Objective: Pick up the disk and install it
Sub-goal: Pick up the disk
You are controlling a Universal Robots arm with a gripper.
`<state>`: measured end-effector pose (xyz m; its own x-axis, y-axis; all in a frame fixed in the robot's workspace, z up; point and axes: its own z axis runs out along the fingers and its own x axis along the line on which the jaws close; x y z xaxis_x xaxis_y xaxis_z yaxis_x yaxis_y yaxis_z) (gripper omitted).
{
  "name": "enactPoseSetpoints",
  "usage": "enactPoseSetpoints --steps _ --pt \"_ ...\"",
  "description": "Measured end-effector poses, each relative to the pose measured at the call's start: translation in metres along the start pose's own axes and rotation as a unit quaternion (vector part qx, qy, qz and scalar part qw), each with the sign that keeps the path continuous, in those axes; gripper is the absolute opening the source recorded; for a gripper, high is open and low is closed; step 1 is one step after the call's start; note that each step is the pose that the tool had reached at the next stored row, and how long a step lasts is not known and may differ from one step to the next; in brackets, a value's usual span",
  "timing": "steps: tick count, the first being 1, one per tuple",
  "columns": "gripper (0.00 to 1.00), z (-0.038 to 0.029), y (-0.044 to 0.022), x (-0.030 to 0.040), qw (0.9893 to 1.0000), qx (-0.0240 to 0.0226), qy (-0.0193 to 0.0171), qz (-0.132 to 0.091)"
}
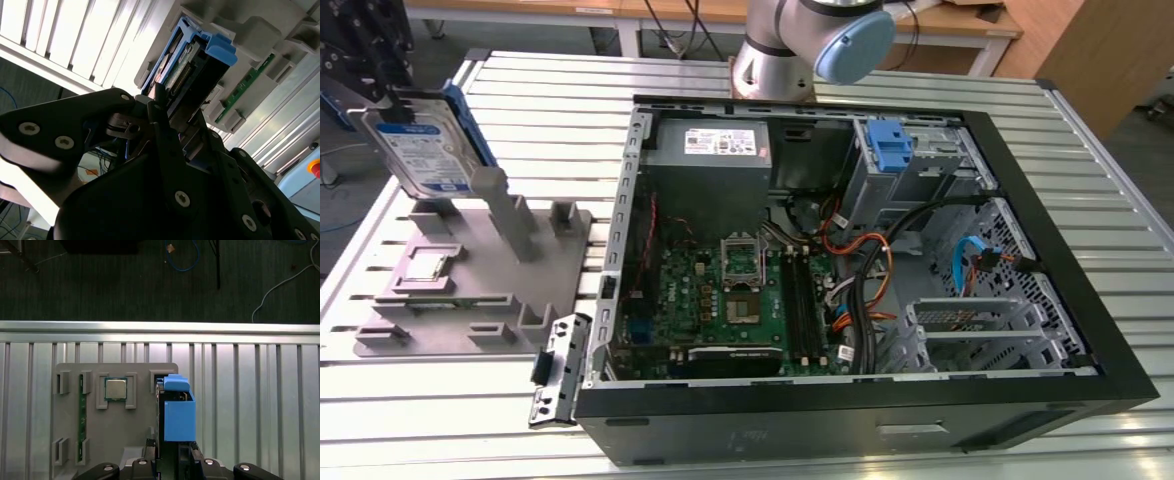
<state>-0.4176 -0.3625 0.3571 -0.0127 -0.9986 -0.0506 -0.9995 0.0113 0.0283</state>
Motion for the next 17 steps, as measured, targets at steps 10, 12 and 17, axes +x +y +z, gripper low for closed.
enactPoseSetpoints --steps 10,12,17 --pt "0.35 -0.0032 0.0001 -0.0002 1.0000 0.0000 0.0000 0.000" --pt "0.35 -0.0038 0.0001 -0.0002 1.0000 0.0001 0.0000 0.000" --pt "0.35 -0.0054 0.0002 -0.0003 1.0000 0.0000 0.0000 0.000"
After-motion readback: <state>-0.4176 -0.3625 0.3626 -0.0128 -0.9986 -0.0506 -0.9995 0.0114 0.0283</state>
